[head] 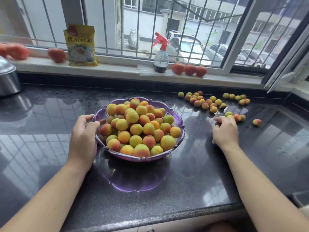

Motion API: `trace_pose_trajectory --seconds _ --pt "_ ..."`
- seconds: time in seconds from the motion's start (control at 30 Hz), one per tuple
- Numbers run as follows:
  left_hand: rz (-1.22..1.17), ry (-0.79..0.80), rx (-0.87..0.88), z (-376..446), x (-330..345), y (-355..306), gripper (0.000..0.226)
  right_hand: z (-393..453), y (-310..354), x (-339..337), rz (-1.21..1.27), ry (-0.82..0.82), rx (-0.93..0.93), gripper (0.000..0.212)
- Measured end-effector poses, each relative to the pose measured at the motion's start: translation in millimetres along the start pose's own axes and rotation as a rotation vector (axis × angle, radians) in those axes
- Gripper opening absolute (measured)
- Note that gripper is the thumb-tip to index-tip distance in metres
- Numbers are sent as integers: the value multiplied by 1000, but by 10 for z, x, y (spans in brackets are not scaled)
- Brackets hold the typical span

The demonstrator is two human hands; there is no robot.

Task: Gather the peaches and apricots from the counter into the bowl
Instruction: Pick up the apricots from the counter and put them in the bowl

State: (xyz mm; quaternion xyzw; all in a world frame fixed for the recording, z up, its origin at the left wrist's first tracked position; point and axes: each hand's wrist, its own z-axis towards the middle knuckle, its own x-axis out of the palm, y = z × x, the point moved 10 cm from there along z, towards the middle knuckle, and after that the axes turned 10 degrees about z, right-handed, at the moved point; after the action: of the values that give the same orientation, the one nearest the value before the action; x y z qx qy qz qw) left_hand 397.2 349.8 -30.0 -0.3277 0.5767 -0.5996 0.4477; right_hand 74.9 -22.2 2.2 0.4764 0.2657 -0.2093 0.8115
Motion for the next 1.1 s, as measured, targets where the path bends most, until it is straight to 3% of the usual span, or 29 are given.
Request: trace_pose_trajectory --seconds 0.23,0.37,0.57,0.87,1.1 --pt "-17 -12 7 28 -20 24 25 241 -196 211 -293 135 47 59" --pt "-8 -1 4 5 -3 13 28 359 -307 273 -333 182 118 58" --pt "-17 0 3 8 -10 24 23 447 -372 144 -256 83 123 46" --pt "-7 19 4 12 2 29 22 184 -116 64 -158 21 -12 32" --pt "-39 31 -5 -16 14 -7 24 -163 381 124 90 16 -324 29"
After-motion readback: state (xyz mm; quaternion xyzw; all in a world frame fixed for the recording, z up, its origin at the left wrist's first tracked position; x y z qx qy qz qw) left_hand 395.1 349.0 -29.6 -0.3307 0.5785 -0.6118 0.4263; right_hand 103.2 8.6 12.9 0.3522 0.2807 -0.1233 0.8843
